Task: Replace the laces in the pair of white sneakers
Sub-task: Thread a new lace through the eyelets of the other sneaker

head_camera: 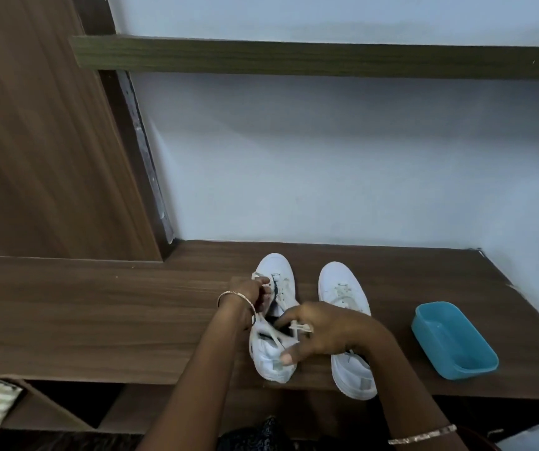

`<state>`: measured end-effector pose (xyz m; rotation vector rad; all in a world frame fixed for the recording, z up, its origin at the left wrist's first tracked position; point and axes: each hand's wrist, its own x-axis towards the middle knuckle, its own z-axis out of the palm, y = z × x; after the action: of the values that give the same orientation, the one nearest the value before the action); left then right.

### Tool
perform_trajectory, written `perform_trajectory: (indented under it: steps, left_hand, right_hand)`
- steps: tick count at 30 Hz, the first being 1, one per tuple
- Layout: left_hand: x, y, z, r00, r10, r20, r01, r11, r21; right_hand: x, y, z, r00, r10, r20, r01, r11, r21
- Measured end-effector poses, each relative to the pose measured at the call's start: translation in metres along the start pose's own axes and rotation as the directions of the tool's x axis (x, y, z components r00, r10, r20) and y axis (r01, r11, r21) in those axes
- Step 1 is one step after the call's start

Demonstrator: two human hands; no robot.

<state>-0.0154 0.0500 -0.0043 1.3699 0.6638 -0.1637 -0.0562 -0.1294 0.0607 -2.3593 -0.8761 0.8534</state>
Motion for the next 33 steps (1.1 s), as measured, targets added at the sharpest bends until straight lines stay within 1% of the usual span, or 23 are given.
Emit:
perform_trajectory:
  steps: [1, 2, 3, 5, 6, 8, 9, 10, 11, 12, 13, 14, 17, 18, 20, 21, 22, 24, 25, 27, 30, 31, 33]
  left_hand:
    - [0.004, -0.002, -0.004, 0.999, 0.001, -0.044, 0.001, 0.999, 0.044]
    - [0.006, -0.002, -0.010, 0.996, 0.016, -0.091, -0.008, 0.996, 0.094]
    - [0.009, -0.003, -0.012, 0.990, 0.044, -0.130, -0.027, 0.991, 0.132]
    - [0.016, -0.010, -0.017, 0.976, 0.131, -0.177, -0.081, 0.961, 0.264]
    - [0.014, -0.011, -0.017, 0.966, 0.189, -0.174, -0.129, 0.943, 0.308]
    - [0.010, -0.014, -0.013, 0.938, 0.324, -0.126, -0.264, 0.900, 0.347]
    - [0.008, -0.015, -0.011, 0.916, 0.387, -0.102, -0.326, 0.869, 0.372]
    - [0.008, -0.017, -0.009, 0.904, 0.419, -0.083, -0.351, 0.840, 0.414]
    - [0.008, -0.019, -0.007, 0.899, 0.434, -0.062, -0.362, 0.814, 0.455]
    - [0.007, -0.021, -0.006, 0.900, 0.433, -0.054, -0.348, 0.786, 0.511]
    - [0.006, -0.022, -0.004, 0.893, 0.447, -0.049, -0.343, 0.748, 0.568]
    - [0.006, -0.024, -0.003, 0.882, 0.469, -0.051, -0.339, 0.705, 0.623]
    - [0.002, -0.030, 0.004, 0.860, 0.507, -0.053, -0.326, 0.628, 0.707]
    - [0.001, -0.030, 0.006, 0.860, 0.507, -0.057, -0.320, 0.624, 0.713]
    - [0.006, -0.033, 0.007, 0.866, 0.496, -0.064, -0.317, 0.643, 0.697]
    - [0.007, -0.033, 0.007, 0.867, 0.494, -0.063, -0.319, 0.648, 0.692]
    - [0.008, -0.032, 0.007, 0.867, 0.495, -0.053, -0.323, 0.641, 0.696]
    - [0.007, -0.031, 0.006, 0.849, 0.527, -0.032, -0.355, 0.615, 0.704]
    - [0.007, -0.030, 0.006, 0.835, 0.551, -0.020, -0.378, 0.599, 0.706]
    - [0.006, -0.025, 0.008, 0.798, 0.601, 0.032, -0.442, 0.549, 0.709]
    - [0.004, -0.011, 0.020, 0.763, 0.609, 0.218, -0.565, 0.464, 0.682]
    - [0.004, -0.007, 0.025, 0.755, 0.599, 0.266, -0.580, 0.421, 0.697]
    - [0.001, 0.002, 0.034, 0.784, 0.564, 0.261, -0.520, 0.366, 0.772]
  right_hand:
    - [0.001, 0.005, -0.001, 0.997, 0.076, 0.003, -0.076, 0.997, -0.020]
    - [0.003, 0.012, -0.002, 0.992, 0.126, 0.018, -0.126, 0.992, 0.014]
    - [0.003, 0.016, -0.004, 0.989, 0.143, 0.035, -0.145, 0.987, 0.063]
    - [0.009, 0.022, -0.004, 0.988, 0.156, 0.012, -0.156, 0.972, 0.174]
    - [0.013, 0.024, -0.004, 0.985, 0.167, -0.039, -0.155, 0.962, 0.225]
    - [0.028, 0.028, 0.000, 0.943, 0.211, -0.258, -0.141, 0.953, 0.267]
    - [0.037, 0.031, 0.003, 0.889, 0.239, -0.391, -0.138, 0.954, 0.267]
    - [0.046, 0.034, 0.007, 0.808, 0.278, -0.520, -0.148, 0.949, 0.278]
    - [0.055, 0.037, 0.011, 0.709, 0.318, -0.630, -0.155, 0.941, 0.301]
    - [0.065, 0.042, 0.016, 0.617, 0.358, -0.700, -0.158, 0.928, 0.336]
    - [0.074, 0.045, 0.020, 0.557, 0.389, -0.734, -0.158, 0.917, 0.366]
    - [0.083, 0.049, 0.024, 0.538, 0.415, -0.734, -0.170, 0.906, 0.387]
    - [0.100, 0.056, 0.032, 0.598, 0.440, -0.670, -0.273, 0.898, 0.345]
    - [0.102, 0.059, 0.034, 0.613, 0.452, -0.648, -0.304, 0.892, 0.334]
    - [0.102, 0.066, 0.034, 0.610, 0.480, -0.631, -0.321, 0.877, 0.357]
    - [0.098, 0.068, 0.033, 0.607, 0.504, -0.614, -0.277, 0.859, 0.431]
    - [0.094, 0.068, 0.031, 0.619, 0.542, -0.569, -0.199, 0.809, 0.554]
    - [0.079, 0.061, 0.022, 0.706, 0.570, -0.420, -0.042, 0.625, 0.779]
    - [0.070, 0.056, 0.015, 0.741, 0.547, -0.390, -0.013, 0.592, 0.806]
    - [0.054, 0.046, 0.000, 0.765, 0.486, -0.422, -0.010, 0.665, 0.747]
    - [0.037, 0.024, -0.019, 0.809, 0.351, -0.472, 0.036, 0.771, 0.636]
    - [0.034, 0.015, -0.023, 0.835, 0.296, -0.463, 0.061, 0.787, 0.614]
    - [0.025, -0.003, -0.029, 0.878, 0.205, -0.433, 0.111, 0.792, 0.600]
